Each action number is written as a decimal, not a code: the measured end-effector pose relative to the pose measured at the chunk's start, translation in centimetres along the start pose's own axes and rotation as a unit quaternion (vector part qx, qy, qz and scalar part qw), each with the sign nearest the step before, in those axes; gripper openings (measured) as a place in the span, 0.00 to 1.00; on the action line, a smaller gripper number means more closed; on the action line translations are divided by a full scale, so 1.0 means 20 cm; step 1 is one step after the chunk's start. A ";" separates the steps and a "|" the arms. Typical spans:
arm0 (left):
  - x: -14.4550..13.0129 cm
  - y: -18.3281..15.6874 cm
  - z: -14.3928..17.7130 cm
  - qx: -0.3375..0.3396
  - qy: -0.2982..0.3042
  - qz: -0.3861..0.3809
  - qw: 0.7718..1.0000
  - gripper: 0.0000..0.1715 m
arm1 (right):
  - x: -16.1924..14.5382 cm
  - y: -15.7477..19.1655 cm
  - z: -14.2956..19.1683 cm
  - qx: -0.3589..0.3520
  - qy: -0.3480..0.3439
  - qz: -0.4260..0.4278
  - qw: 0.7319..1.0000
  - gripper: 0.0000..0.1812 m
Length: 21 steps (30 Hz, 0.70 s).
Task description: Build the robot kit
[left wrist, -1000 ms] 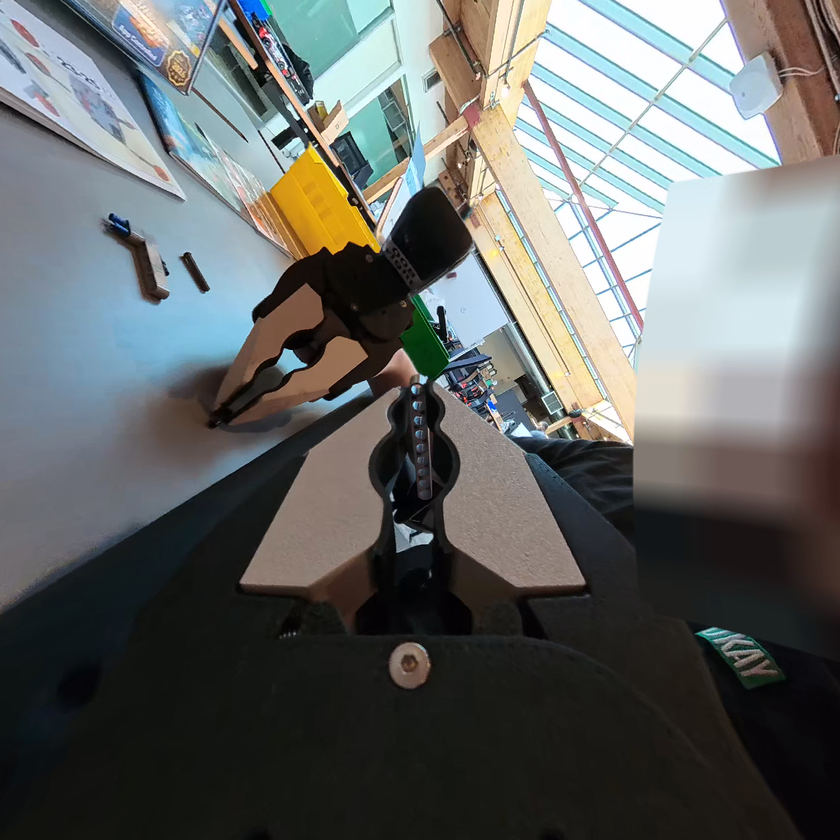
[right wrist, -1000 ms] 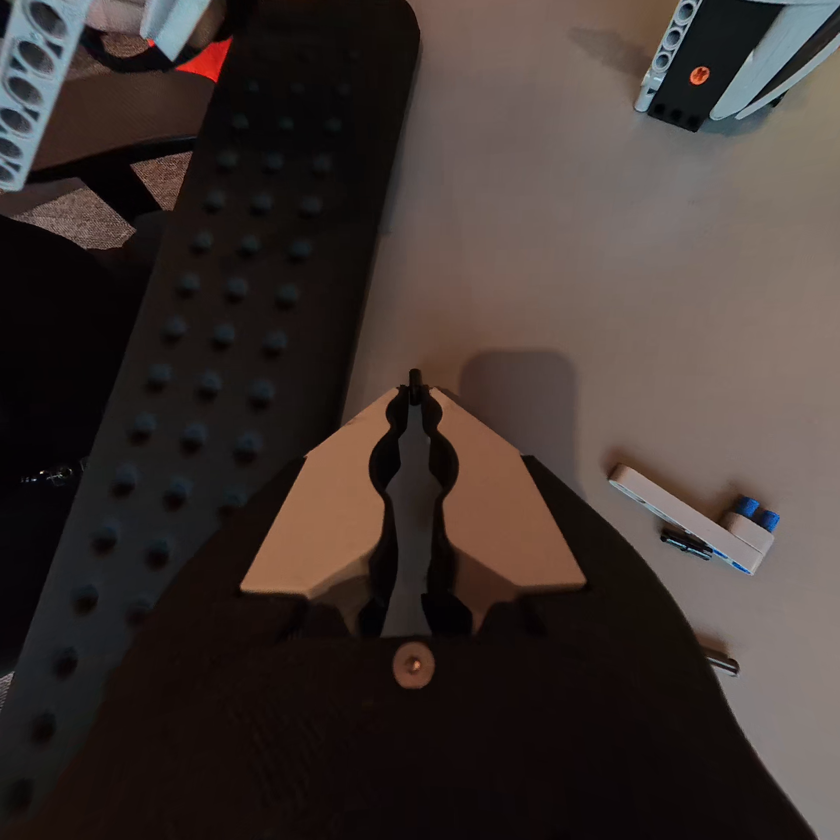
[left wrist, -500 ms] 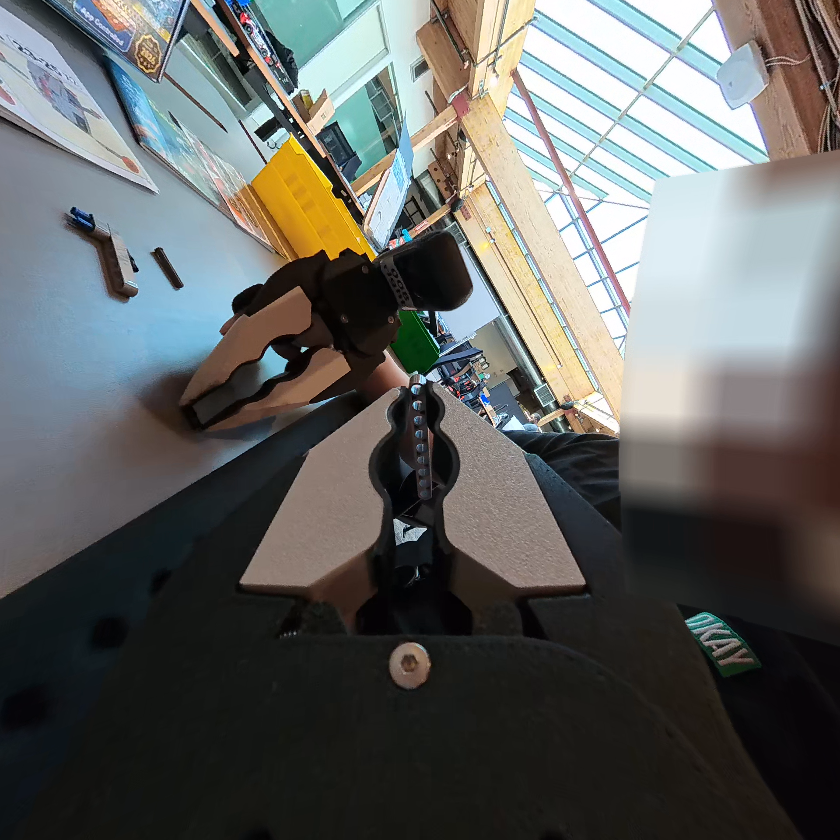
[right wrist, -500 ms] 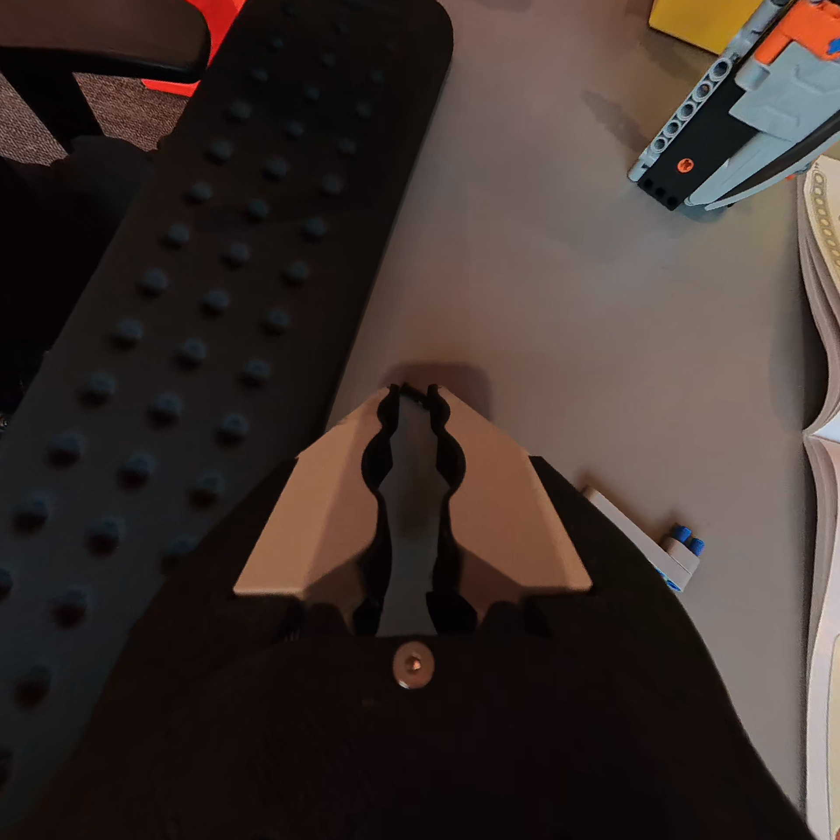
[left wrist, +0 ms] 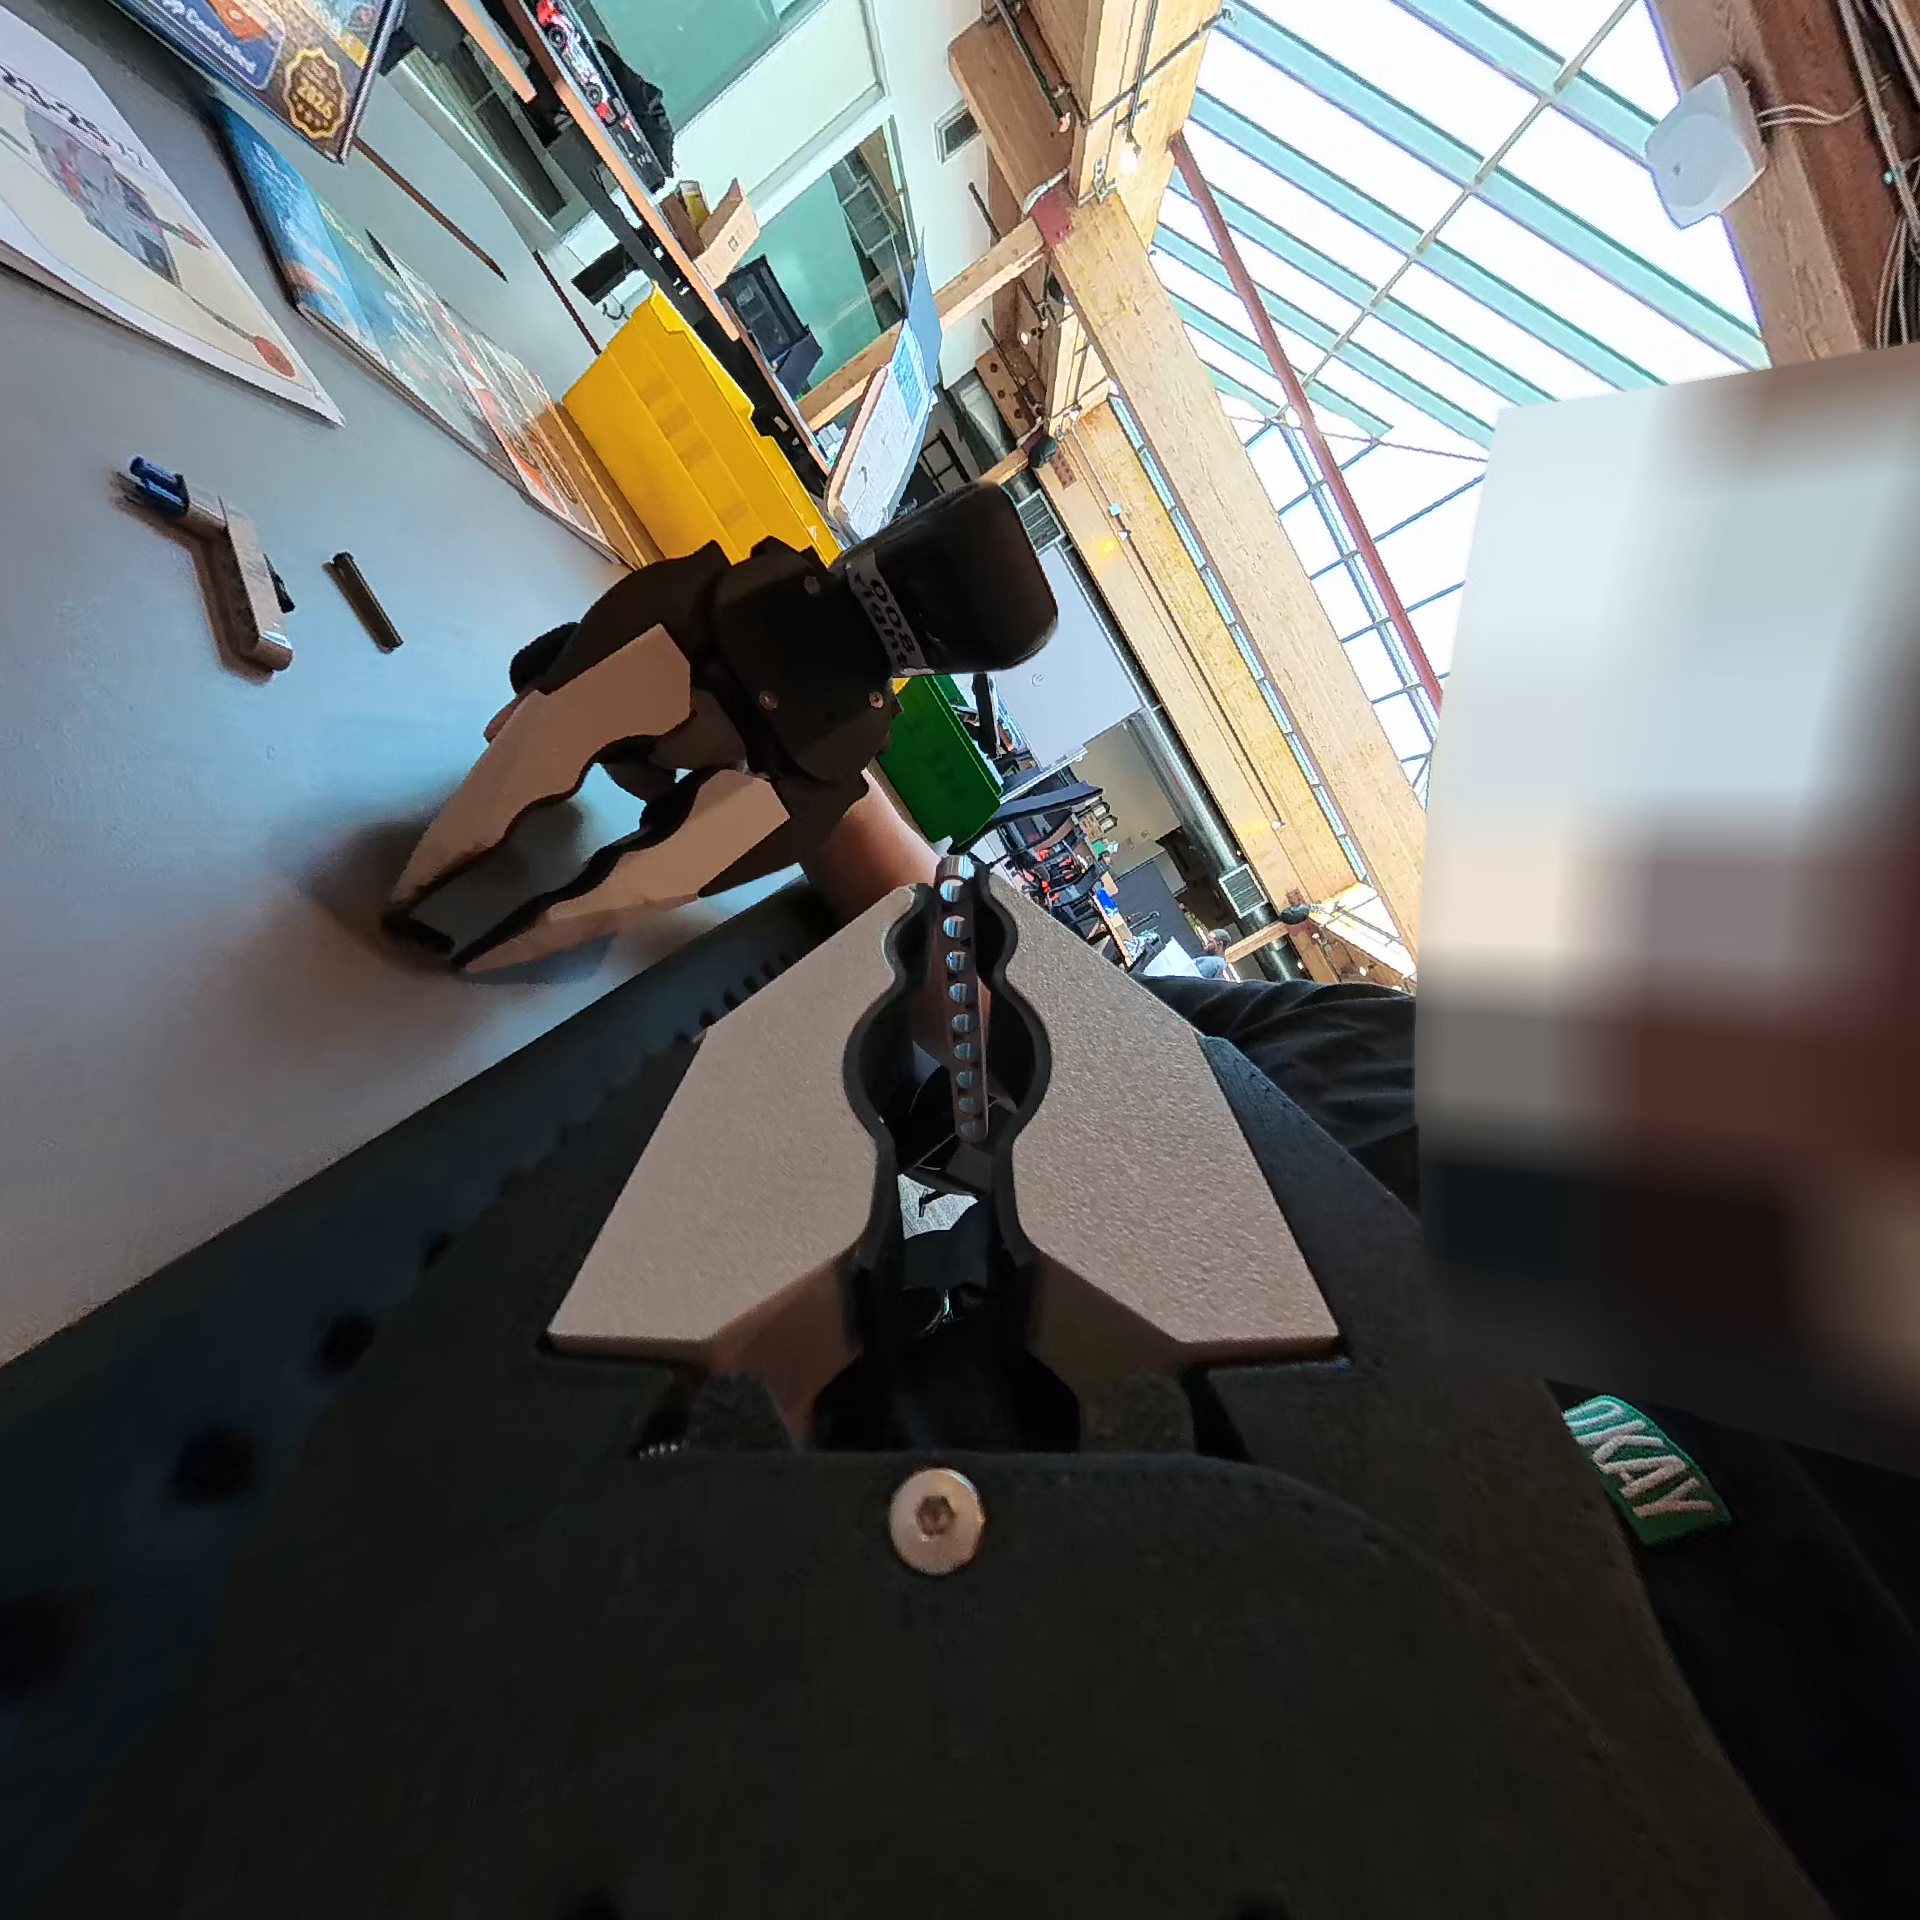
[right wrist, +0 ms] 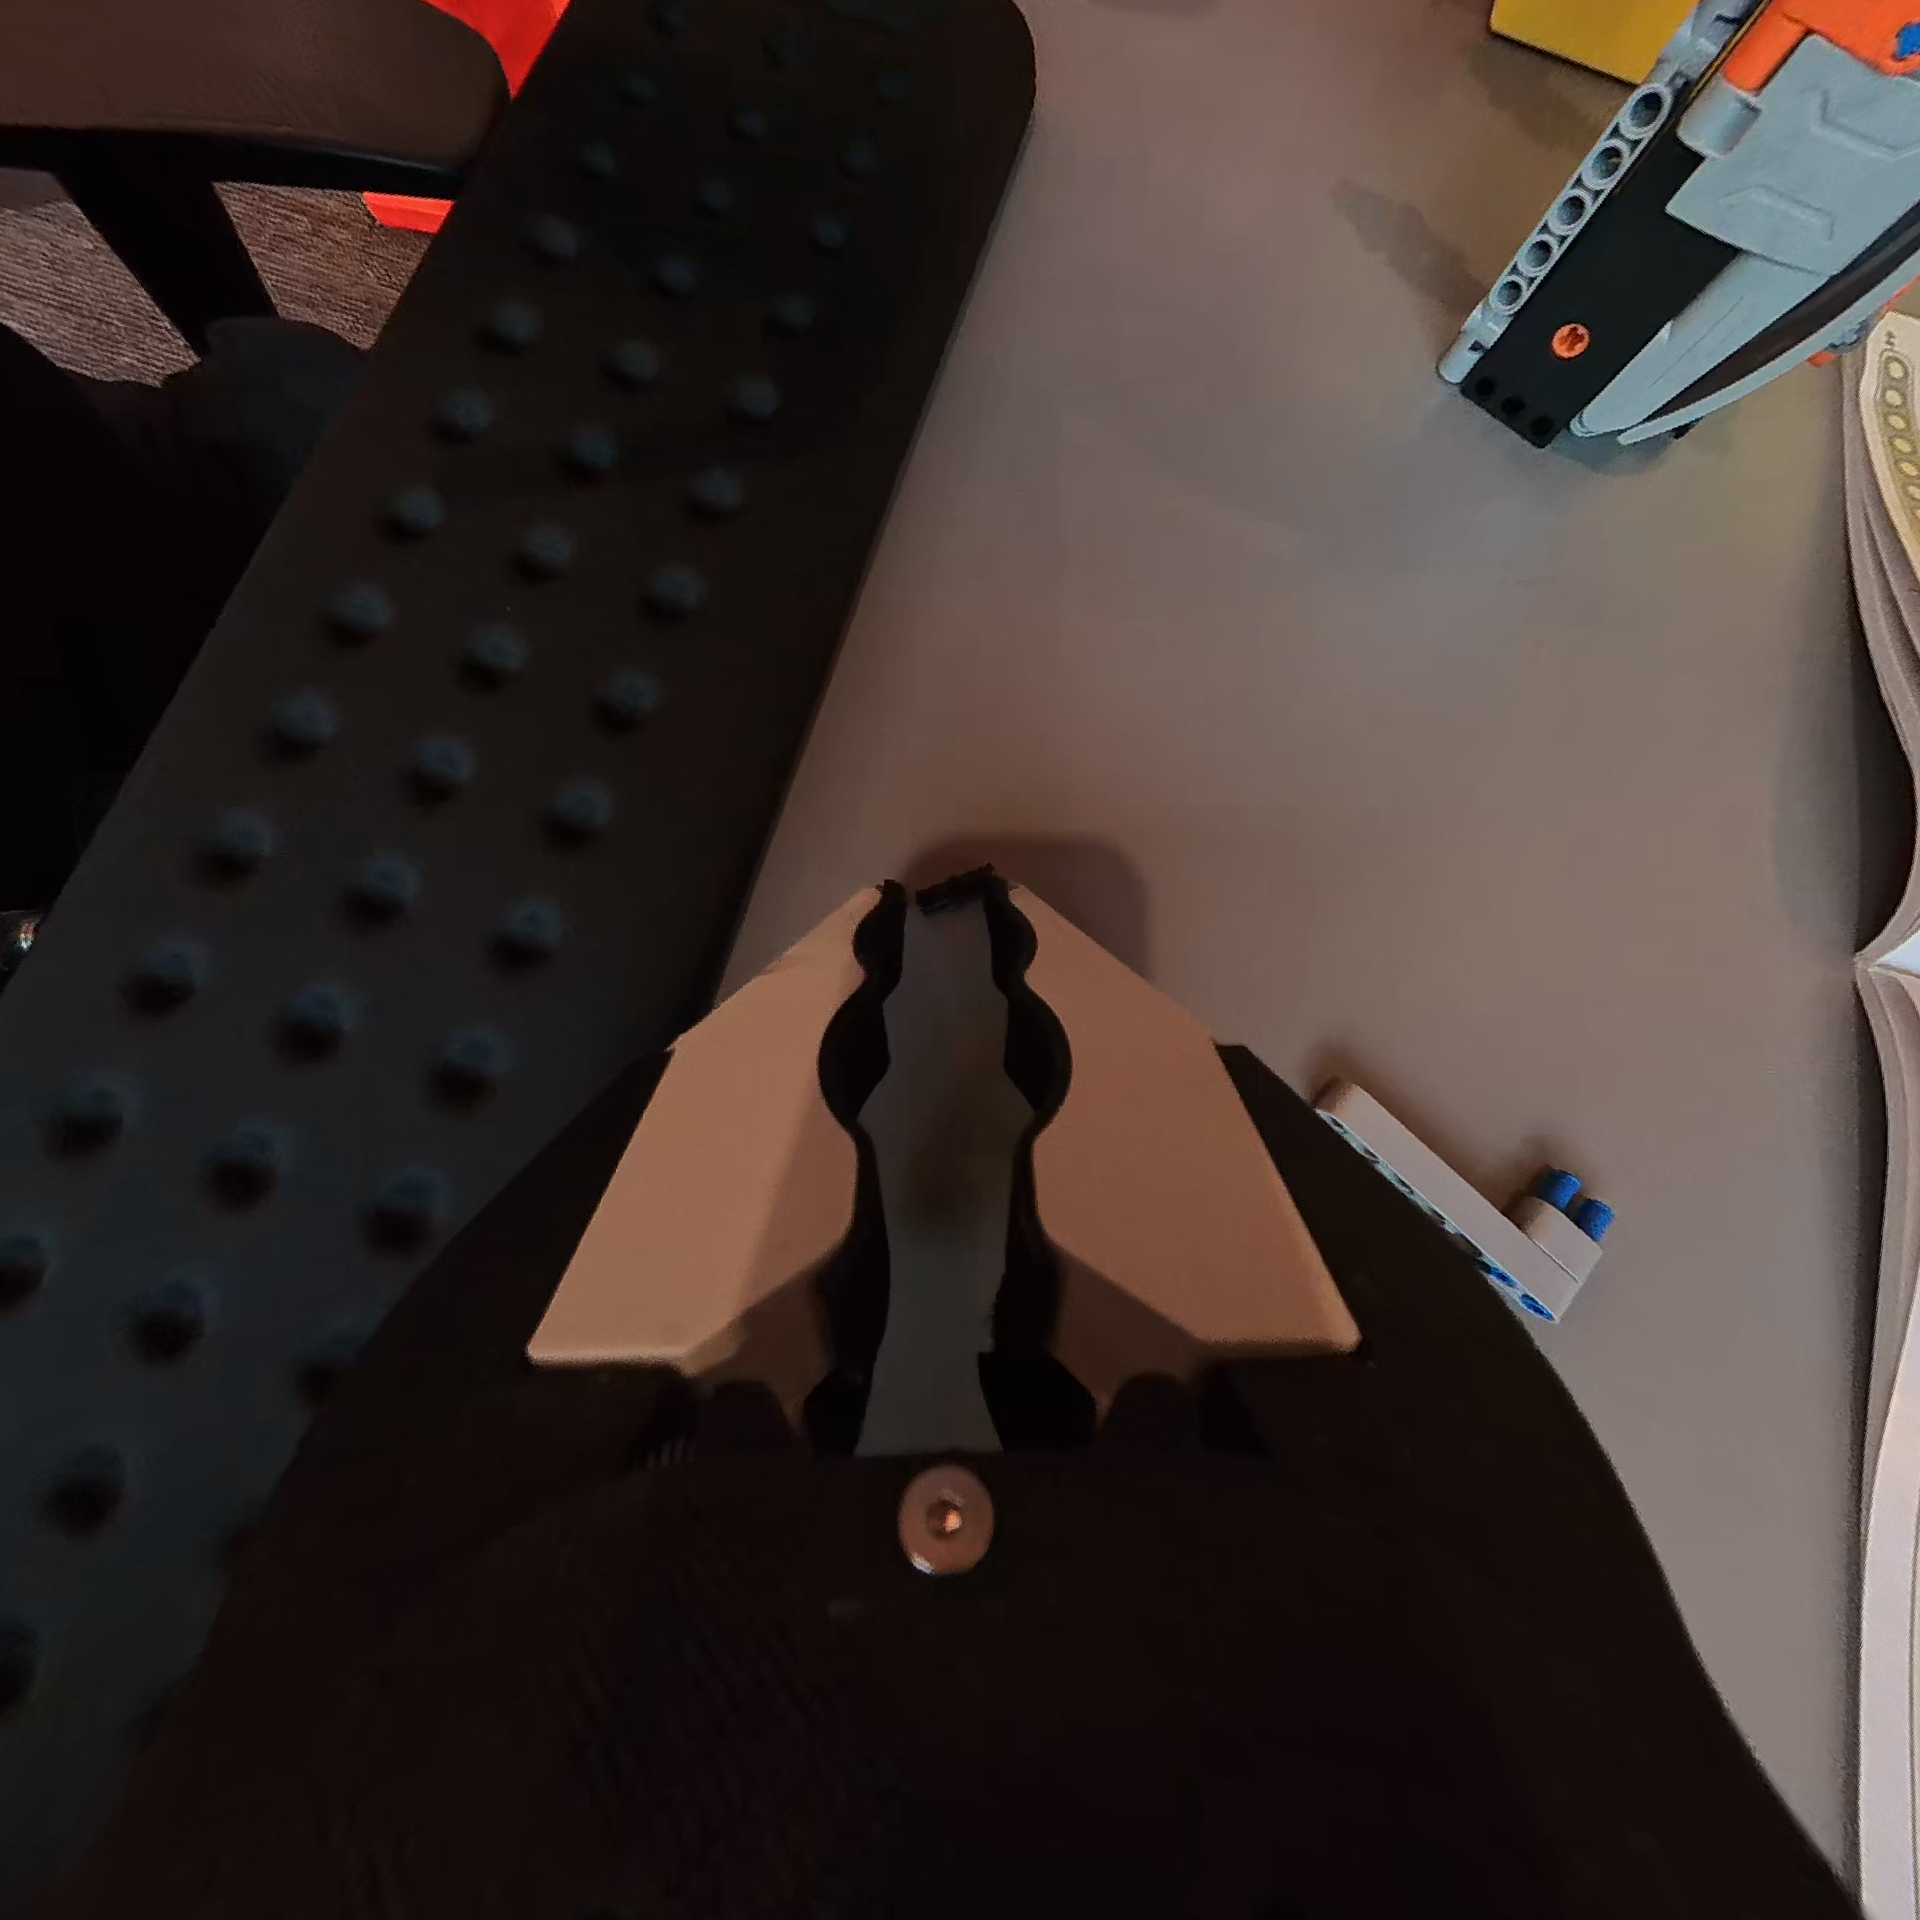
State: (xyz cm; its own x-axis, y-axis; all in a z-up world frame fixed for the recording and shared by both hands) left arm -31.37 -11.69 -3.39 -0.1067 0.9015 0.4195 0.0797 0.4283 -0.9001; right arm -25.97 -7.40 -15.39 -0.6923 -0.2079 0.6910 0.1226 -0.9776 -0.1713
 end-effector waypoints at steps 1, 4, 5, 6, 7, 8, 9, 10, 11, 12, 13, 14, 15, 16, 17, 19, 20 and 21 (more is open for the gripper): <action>0.00 0.00 0.00 0.000 0.001 0.000 1.000 0.03 | 0.00 0.00 0.00 0.001 0.000 -0.005 1.000 0.08; 0.00 0.00 0.00 -0.001 0.001 0.001 1.000 0.03 | 0.00 -0.01 0.00 0.001 0.002 -0.020 1.000 0.08; 0.00 0.00 0.00 -0.001 0.002 0.002 1.000 0.03 | 0.00 -0.01 0.00 0.000 0.003 -0.023 1.000 0.08; 0.00 0.00 0.00 0.000 0.002 0.002 1.000 0.03 | -0.01 -0.01 0.00 -0.001 0.005 -0.027 1.000 0.08; 0.00 0.00 0.00 0.000 0.003 0.002 1.000 0.03 | -0.01 -0.01 0.00 -0.003 0.006 -0.033 0.999 0.09; 0.00 0.00 0.00 0.000 0.003 0.001 1.000 0.03 | -0.01 -0.01 0.00 -0.001 0.006 -0.037 0.999 0.09; 0.00 -0.01 0.00 0.000 0.004 0.001 1.000 0.03 | 0.00 -0.01 0.01 -0.001 0.004 -0.040 0.999 0.09; 0.00 -0.01 0.00 0.000 0.004 0.001 1.000 0.03 | 0.00 -0.01 0.01 0.000 0.002 -0.043 0.999 0.10; 0.00 -0.01 0.00 0.000 0.005 0.001 1.000 0.03 | 0.00 -0.01 0.01 0.000 -0.002 -0.046 0.999 0.10; 0.00 -0.01 0.00 0.001 0.005 0.000 1.000 0.03 | 0.01 -0.02 0.01 0.000 -0.006 -0.053 0.999 0.09; 0.00 -0.01 0.00 0.002 0.005 0.000 1.000 0.03 | 0.01 -0.02 0.01 0.003 -0.008 -0.059 0.998 0.09; 0.00 -0.02 0.01 0.001 0.005 0.001 1.000 0.03 | 0.01 -0.02 0.02 0.002 -0.007 -0.062 0.998 0.09; 0.00 -0.02 0.01 0.001 0.005 0.001 1.000 0.03 | 0.00 -0.02 0.02 -0.001 -0.004 -0.062 0.998 0.09; 0.00 -0.02 0.01 0.001 0.006 0.001 1.000 0.03 | -0.01 -0.02 0.02 -0.006 -0.001 -0.063 0.998 0.09; 0.00 -0.02 0.01 0.001 0.006 0.000 1.000 0.03 | -0.01 -0.03 0.02 -0.008 0.000 -0.063 0.998 0.09; 0.00 -0.03 0.02 0.000 0.004 0.000 1.000 0.03 | -0.01 -0.03 0.03 -0.014 0.001 -0.070 0.997 0.09; 0.00 -0.03 0.02 -0.001 0.003 0.000 1.000 0.03 | -0.01 -0.04 0.03 -0.019 0.000 -0.074 0.997 0.09; 0.00 -0.04 0.03 -0.001 0.001 -0.001 1.000 0.03 | -0.01 -0.05 0.04 -0.023 -0.001 -0.078 0.997 0.09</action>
State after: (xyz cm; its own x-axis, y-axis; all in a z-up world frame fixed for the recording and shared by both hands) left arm -31.95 -12.02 -2.80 -0.1043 0.9007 0.4218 0.0817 0.4304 -0.8989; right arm -25.43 -6.51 -14.73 -0.6991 -0.0542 0.7130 -0.0182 -0.9955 -0.0935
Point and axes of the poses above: each gripper's, where its closed fingertips meet, z back along the fingers, x out of its top, y = z × x across the jaws, the point moved 1 cm from there along z, back along the fingers, and after that the axes turned 7 degrees about z, right-handed, at the moved point
